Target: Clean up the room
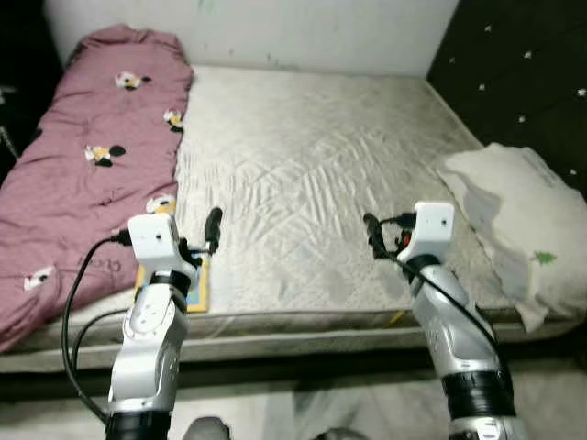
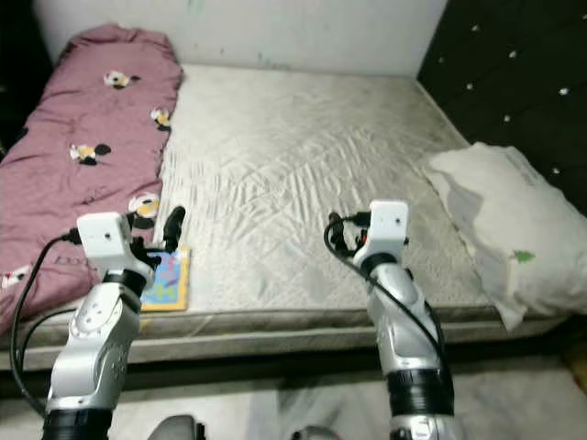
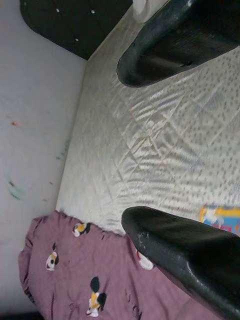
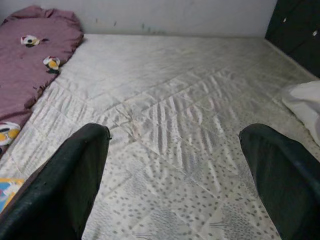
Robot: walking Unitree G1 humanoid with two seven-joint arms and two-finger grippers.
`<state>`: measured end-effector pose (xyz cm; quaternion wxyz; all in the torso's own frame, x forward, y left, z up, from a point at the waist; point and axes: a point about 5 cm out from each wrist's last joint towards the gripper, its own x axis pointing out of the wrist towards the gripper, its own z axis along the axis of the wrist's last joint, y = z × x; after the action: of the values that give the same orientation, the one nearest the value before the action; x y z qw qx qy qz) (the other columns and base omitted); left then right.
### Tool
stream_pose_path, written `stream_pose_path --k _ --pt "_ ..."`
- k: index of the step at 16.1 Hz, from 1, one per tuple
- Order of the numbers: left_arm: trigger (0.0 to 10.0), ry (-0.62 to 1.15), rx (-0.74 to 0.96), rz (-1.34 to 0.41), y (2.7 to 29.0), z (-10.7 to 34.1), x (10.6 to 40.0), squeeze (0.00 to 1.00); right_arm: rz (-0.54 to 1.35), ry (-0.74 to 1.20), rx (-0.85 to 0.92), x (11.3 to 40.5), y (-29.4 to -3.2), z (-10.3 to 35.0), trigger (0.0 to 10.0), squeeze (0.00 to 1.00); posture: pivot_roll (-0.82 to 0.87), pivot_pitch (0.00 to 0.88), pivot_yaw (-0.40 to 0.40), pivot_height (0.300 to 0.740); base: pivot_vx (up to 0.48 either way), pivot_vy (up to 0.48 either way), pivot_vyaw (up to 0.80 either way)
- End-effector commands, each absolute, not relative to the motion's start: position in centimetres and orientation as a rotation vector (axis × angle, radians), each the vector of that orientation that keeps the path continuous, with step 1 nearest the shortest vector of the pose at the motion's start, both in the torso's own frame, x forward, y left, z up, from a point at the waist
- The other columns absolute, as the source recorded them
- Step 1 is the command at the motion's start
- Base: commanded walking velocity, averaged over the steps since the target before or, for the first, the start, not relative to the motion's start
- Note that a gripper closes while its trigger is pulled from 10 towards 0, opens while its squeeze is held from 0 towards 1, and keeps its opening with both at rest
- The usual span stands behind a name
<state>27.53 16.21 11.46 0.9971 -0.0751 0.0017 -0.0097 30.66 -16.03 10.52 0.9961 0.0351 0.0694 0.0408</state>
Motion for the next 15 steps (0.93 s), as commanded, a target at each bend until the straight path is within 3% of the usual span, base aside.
stream_pose_path --k 1,9,15 --pt "10.0 0.008 -0.138 -0.005 16.7 11.52 27.5 0.0 0.095 0.117 0.074 30.97 -15.51 11.15 10.0 0.0 0.03 0.0 -0.099 0.74 0.0 0.48 0.0" --pt "10.0 -0.015 -0.123 -0.004 16.86 11.83 27.5 0.0 0.093 0.115 0.073 31.05 -15.46 11.19 10.0 0.0 0.03 0.0 -0.1 0.74 0.0 0.479 0.0" --pt "10.0 -0.054 -0.133 -0.064 16.5 12.35 27.2 0.0 0.092 0.117 0.068 31.09 -15.47 11.07 10.0 0.0 0.03 0.0 -0.1 0.74 0.056 0.0 0.0"
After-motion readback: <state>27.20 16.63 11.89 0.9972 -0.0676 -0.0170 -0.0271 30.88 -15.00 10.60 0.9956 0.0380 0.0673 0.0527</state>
